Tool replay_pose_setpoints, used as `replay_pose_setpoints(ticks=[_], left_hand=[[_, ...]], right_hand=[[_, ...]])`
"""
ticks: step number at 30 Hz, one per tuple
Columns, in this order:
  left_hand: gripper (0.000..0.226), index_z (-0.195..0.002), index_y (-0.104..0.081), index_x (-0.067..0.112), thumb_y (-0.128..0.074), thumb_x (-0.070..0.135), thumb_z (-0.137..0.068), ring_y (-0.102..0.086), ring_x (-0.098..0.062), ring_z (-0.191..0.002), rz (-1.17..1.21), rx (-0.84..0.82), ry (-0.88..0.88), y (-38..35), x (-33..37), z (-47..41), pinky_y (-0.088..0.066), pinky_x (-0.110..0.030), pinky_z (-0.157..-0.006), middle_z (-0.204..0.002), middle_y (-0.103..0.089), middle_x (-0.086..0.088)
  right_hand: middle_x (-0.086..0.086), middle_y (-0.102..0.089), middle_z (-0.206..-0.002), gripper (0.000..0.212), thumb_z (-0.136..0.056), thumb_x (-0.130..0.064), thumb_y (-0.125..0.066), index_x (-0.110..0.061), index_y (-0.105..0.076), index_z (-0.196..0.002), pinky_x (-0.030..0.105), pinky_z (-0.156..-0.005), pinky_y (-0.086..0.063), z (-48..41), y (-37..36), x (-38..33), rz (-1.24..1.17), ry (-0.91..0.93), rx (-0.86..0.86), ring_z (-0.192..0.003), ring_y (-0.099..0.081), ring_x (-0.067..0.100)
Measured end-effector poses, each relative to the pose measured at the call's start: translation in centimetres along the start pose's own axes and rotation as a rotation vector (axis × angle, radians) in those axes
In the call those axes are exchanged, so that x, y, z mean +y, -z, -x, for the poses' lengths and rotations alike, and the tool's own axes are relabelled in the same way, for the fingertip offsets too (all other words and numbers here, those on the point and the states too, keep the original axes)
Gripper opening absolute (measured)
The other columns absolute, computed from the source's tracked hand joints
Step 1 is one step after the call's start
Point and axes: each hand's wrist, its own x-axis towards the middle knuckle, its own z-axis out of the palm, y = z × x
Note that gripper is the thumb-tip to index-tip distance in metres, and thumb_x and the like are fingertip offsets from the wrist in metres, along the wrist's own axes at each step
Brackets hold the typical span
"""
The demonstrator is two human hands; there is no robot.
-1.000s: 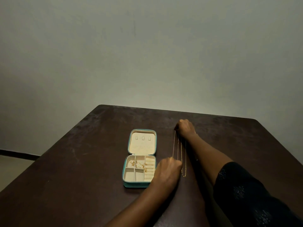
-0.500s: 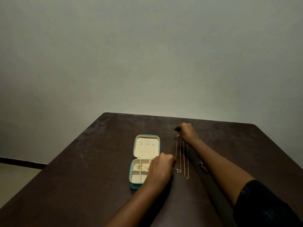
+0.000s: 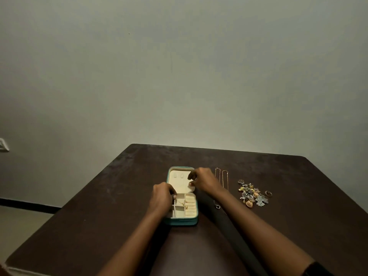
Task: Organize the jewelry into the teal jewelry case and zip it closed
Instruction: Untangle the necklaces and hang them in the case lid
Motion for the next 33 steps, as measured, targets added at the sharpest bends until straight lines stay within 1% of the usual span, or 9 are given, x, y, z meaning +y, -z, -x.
replay_pose_setpoints(ticks=[4, 7, 9, 11, 14, 21, 27, 30, 33], left_hand=[[0.013, -0.087, -0.075, 0.009, -0.063, 0.004, -0.084, -0.065, -0.013, -0.075, 0.001, -0.001, 0.032, 0.2, -0.1, 0.1, -0.053, -0.027, -0.064, -0.093, -0.068, -0.008], [0.018, -0.084, -0.075, 0.005, -0.059, -0.002, -0.083, -0.062, -0.01, -0.065, 0.04, -0.002, 0.06, 0.1, -0.3, -0.2, -0.051, -0.026, -0.06, -0.08, -0.067, -0.005], [0.017, -0.087, -0.075, 0.003, -0.059, -0.002, -0.083, -0.062, -0.013, -0.072, 0.017, -0.004, 0.078, 0.1, -0.5, -0.2, -0.048, -0.027, -0.062, -0.088, -0.068, -0.008], [0.018, -0.094, -0.074, 0.002, -0.06, -0.001, -0.083, -0.065, -0.018, -0.085, -0.002, -0.002, 0.084, -0.1, -0.7, -0.3, -0.051, -0.029, -0.068, -0.1, -0.068, -0.012], [0.024, -0.106, -0.07, 0.004, -0.057, 0.002, -0.086, -0.062, -0.025, -0.1, -0.062, 0.026, 0.091, -0.5, -0.6, -0.4, -0.056, -0.036, -0.081, -0.113, -0.061, -0.013], [0.034, -0.118, -0.061, -0.001, -0.055, 0.012, -0.087, -0.055, -0.032, -0.11, -0.114, 0.034, 0.122, -1.2, -1.0, -0.6, -0.05, -0.04, -0.09, -0.125, -0.052, -0.014], [0.022, -0.104, -0.071, 0.005, -0.065, 0.017, -0.086, -0.058, -0.026, -0.102, -0.171, -0.017, 0.042, -0.7, -0.6, -0.1, -0.053, -0.035, -0.086, -0.116, -0.052, -0.01], [0.015, -0.095, -0.074, 0.01, -0.064, 0.017, -0.086, -0.063, -0.023, -0.094, -0.131, 0.001, 0.017, -0.5, -0.7, -0.2, -0.054, -0.036, -0.083, -0.108, -0.062, -0.01], [0.014, -0.081, -0.075, 0.015, -0.061, 0.014, -0.086, -0.067, -0.021, -0.087, 0.014, 0.026, 0.048, 0.2, -0.3, -0.4, -0.055, -0.041, -0.083, -0.092, -0.072, -0.006]], right_hand=[[0.008, -0.068, -0.112, 0.028, -0.079, -0.014, -0.07, -0.011, -0.069, -0.107, 0.032, -0.089, -0.048, 1.2, -0.3, -0.6, -0.029, -0.021, -0.029, -0.105, -0.062, 0.021], [0.01, -0.071, -0.105, 0.02, -0.079, -0.012, -0.07, -0.008, -0.073, -0.099, 0.034, -0.089, -0.051, 1.8, -0.3, -1.0, -0.039, -0.073, -0.037, -0.102, -0.064, 0.022], [0.014, -0.071, -0.103, 0.02, -0.078, -0.01, -0.07, -0.005, -0.072, -0.098, 0.038, -0.089, -0.051, 2.3, -0.6, -1.5, -0.032, -0.107, -0.065, -0.102, -0.064, 0.025], [0.016, -0.07, -0.106, 0.023, -0.079, -0.009, -0.069, -0.003, -0.071, -0.101, 0.039, -0.089, -0.051, 2.9, -1.0, -1.9, -0.036, -0.132, -0.079, -0.102, -0.064, 0.027], [0.016, -0.069, -0.107, 0.027, -0.077, -0.01, -0.07, -0.002, -0.07, -0.103, 0.034, -0.084, -0.052, 3.4, -1.6, -2.2, -0.061, -0.157, -0.069, -0.101, -0.064, 0.025], [0.017, -0.069, -0.106, 0.034, -0.074, -0.017, -0.076, -0.002, -0.07, -0.103, 0.034, -0.08, -0.053, 4.2, -2.8, -2.9, -0.117, -0.258, -0.036, -0.097, -0.066, 0.027], [0.017, -0.069, -0.106, 0.032, -0.071, -0.01, -0.076, 0.0, -0.071, -0.101, 0.033, -0.078, -0.053, 3.8, -2.9, -3.5, -0.125, -0.337, -0.012, -0.097, -0.067, 0.027], [0.017, -0.07, -0.103, 0.027, -0.073, -0.009, -0.073, 0.001, -0.071, -0.098, 0.033, -0.078, -0.055, 3.7, -3.2, -3.5, -0.138, -0.35, 0.013, -0.093, -0.067, 0.026], [0.017, -0.07, -0.102, 0.027, -0.076, -0.015, -0.073, 0.001, -0.071, -0.098, 0.033, -0.076, -0.053, 3.8, -3.1, -3.4, -0.156, -0.349, -0.007, -0.092, -0.067, 0.024]])
